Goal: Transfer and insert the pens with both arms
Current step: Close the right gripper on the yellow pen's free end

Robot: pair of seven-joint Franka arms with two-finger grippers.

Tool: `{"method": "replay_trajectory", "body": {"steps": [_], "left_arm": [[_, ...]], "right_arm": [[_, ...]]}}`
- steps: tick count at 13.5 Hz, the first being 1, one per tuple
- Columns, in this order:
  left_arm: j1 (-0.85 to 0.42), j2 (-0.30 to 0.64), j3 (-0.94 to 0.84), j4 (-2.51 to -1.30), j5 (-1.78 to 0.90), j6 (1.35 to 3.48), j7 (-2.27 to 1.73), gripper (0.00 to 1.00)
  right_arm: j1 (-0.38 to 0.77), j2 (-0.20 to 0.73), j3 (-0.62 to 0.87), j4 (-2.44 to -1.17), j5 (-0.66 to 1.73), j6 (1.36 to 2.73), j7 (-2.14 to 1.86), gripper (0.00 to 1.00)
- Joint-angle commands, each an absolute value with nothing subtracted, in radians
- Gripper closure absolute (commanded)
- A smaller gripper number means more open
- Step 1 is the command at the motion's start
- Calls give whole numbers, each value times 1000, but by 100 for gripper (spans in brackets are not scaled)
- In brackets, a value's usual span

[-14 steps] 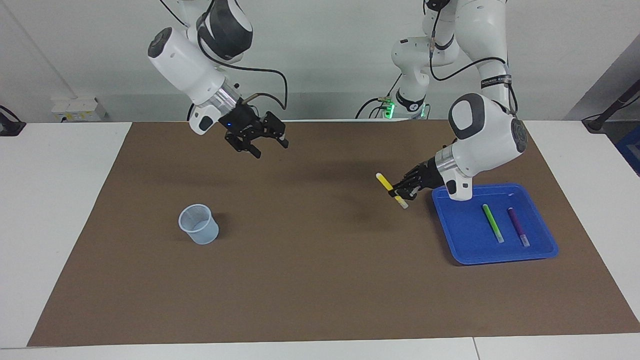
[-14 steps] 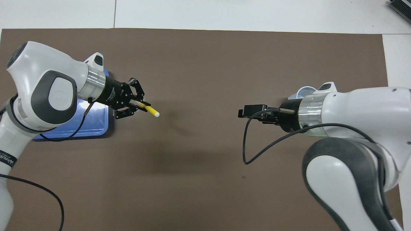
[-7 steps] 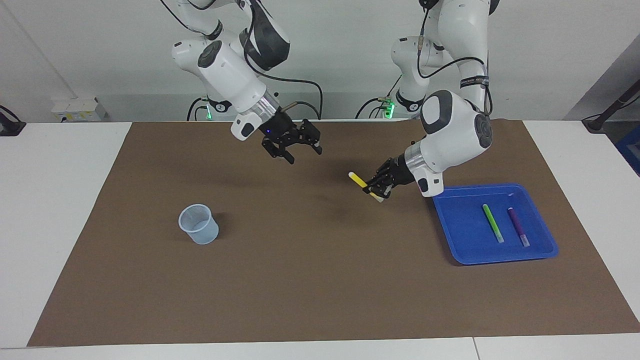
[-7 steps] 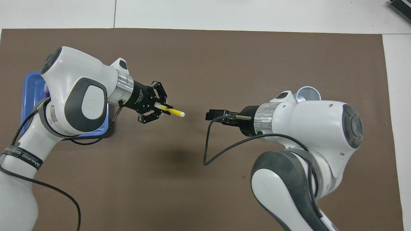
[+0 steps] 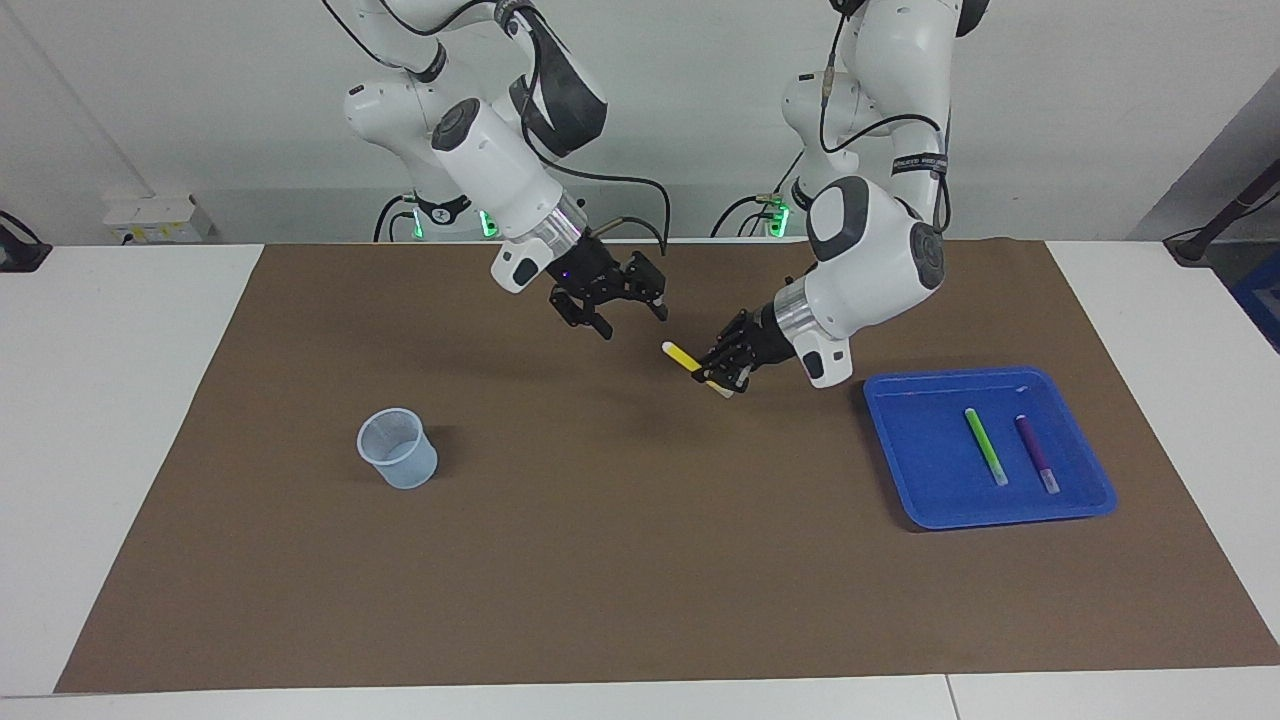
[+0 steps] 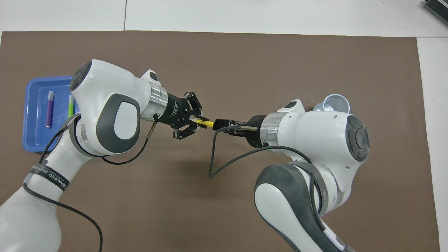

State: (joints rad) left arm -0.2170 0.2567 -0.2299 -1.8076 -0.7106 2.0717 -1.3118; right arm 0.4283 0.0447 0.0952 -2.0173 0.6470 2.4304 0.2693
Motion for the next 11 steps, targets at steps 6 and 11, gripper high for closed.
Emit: {"method": "replay_trajectory", "body": {"steps": [6,11], "left_arm": [[-255,244,-218,-1827,-782,2094,-1325,100],[-256,244,-218,-1825,-782,2094,-1327,100]], "right_arm": [[423,69,92,-2002,669,2441,224,42],[420,74,92,-2002,669,2438,219,49]]}}
